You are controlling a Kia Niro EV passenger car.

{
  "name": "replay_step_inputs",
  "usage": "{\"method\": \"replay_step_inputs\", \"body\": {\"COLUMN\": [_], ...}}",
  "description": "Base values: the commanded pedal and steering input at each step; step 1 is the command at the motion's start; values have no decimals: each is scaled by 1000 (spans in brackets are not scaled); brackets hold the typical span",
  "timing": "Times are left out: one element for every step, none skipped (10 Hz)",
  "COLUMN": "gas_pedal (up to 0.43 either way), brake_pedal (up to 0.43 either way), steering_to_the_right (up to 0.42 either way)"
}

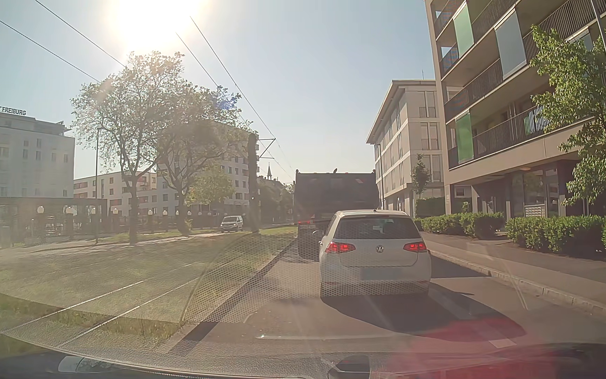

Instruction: Follow the waypoints while adhering to traffic rules and regulations

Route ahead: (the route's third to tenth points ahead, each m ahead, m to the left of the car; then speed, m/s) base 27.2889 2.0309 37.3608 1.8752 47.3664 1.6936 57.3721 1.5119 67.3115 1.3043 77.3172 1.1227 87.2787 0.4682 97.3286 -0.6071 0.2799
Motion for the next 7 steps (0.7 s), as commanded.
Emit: {"method": "replay_step_inputs", "body": {"gas_pedal": [0,0,67,118,157,157,169], "brake_pedal": [0,0,0,0,0,0,0], "steering_to_the_right": [32,32,32,32,32,32,31]}}
